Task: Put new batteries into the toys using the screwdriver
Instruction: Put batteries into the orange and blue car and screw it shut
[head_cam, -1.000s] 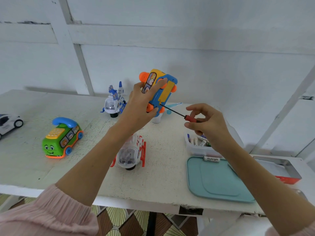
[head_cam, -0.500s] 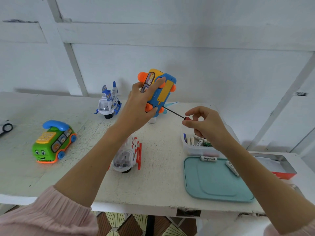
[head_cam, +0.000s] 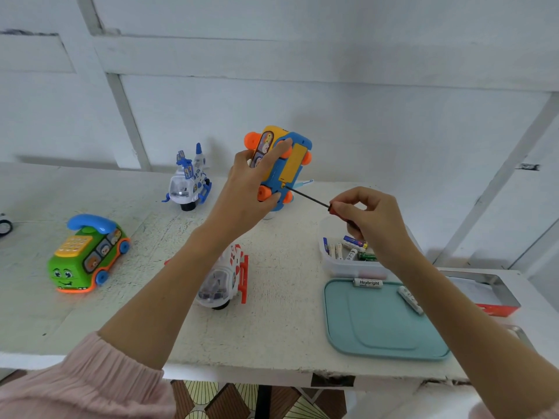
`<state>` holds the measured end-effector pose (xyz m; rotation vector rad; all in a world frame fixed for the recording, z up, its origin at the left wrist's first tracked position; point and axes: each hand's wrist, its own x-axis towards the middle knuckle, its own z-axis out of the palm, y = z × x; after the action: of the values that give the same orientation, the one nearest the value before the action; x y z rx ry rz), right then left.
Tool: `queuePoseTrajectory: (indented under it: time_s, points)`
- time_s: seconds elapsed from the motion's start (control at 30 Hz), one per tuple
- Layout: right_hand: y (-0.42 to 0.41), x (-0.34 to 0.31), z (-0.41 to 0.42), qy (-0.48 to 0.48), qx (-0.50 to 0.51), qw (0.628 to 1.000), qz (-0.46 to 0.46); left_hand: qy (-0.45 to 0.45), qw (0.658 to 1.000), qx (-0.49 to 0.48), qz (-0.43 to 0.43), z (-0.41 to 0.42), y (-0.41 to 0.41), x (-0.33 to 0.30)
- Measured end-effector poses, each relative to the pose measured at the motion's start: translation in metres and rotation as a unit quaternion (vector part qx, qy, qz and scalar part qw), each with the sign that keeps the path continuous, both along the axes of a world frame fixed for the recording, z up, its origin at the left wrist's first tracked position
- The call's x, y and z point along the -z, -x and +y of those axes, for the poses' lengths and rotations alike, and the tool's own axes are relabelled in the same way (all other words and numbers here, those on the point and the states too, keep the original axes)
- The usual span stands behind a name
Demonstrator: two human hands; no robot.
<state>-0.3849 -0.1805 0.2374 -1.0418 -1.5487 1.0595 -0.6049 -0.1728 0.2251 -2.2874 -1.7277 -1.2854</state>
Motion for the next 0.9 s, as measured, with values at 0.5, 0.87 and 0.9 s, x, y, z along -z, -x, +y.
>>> queuePoseTrajectory:
  time_s: [0.5, 0.87, 0.9]
  points:
    - [-0.0055, 0.0004, -0.0015, 0.004, 0.005, 1.0, -0.007, 0.009, 1.0, 0.008, -0.006, -0.0012, -0.0025, -0.001]
    - [-0.0053, 0.0011, -0.0028, 0.009, 0.006, 0.999, -0.035, 0.018, 1.0, 0.008, 0.007, -0.0052, -0.0041, 0.0012]
    - [-0.0055, 0.0008, -0.0023, 0.022, 0.003, 0.999, -0.046, 0.017, 1.0, 0.007, 0.009, -0.0055, -0.0037, 0.0014]
